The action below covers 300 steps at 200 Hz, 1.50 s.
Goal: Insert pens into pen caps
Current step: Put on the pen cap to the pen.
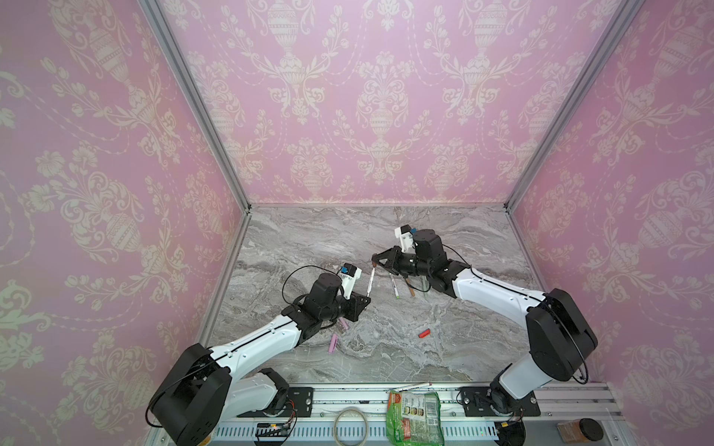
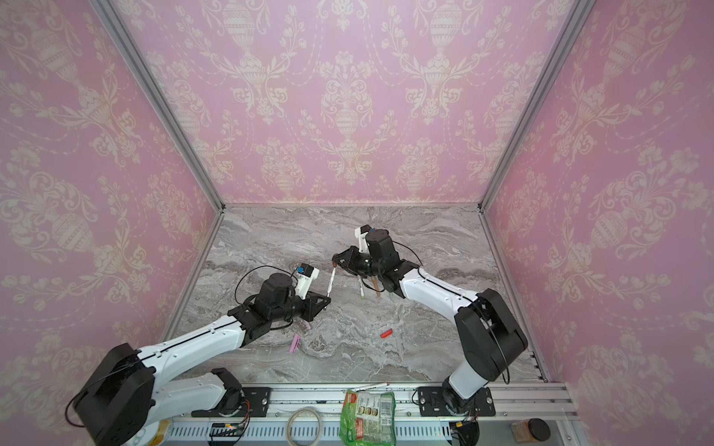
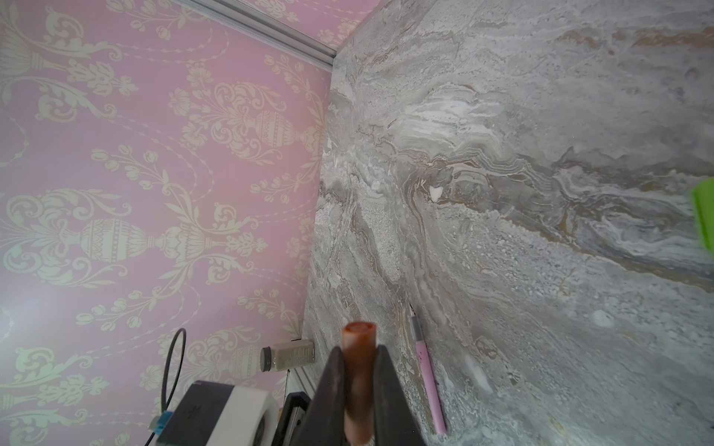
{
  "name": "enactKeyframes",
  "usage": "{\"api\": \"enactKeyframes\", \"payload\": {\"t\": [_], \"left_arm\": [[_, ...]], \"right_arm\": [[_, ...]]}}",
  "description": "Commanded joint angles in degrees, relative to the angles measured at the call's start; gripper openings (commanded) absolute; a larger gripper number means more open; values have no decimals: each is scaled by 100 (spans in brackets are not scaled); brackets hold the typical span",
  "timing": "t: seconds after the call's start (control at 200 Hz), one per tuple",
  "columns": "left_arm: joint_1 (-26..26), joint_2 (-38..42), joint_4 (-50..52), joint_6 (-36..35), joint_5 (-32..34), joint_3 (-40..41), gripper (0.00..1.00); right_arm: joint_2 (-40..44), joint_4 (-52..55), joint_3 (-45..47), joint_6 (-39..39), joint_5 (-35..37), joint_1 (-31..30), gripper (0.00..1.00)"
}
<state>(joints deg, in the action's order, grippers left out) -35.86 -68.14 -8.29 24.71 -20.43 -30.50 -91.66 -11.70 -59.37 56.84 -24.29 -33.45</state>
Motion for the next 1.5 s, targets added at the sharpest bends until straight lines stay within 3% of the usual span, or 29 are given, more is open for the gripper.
{"api": "enactKeyframes", "payload": {"t": [0.0,0.836,1.496], "left_arm": [[-44,28,-145,34,160,-171,0],[-42,124,-9,-10,-76,-155,0],[-40,90,-147,16,62,-132,0]], "right_arm": [[149,21,5,-90,-72,-62,0],[-66,405,-486,-406,170,37,0],[-117,283,-260,-369,78,-1,0]]}}
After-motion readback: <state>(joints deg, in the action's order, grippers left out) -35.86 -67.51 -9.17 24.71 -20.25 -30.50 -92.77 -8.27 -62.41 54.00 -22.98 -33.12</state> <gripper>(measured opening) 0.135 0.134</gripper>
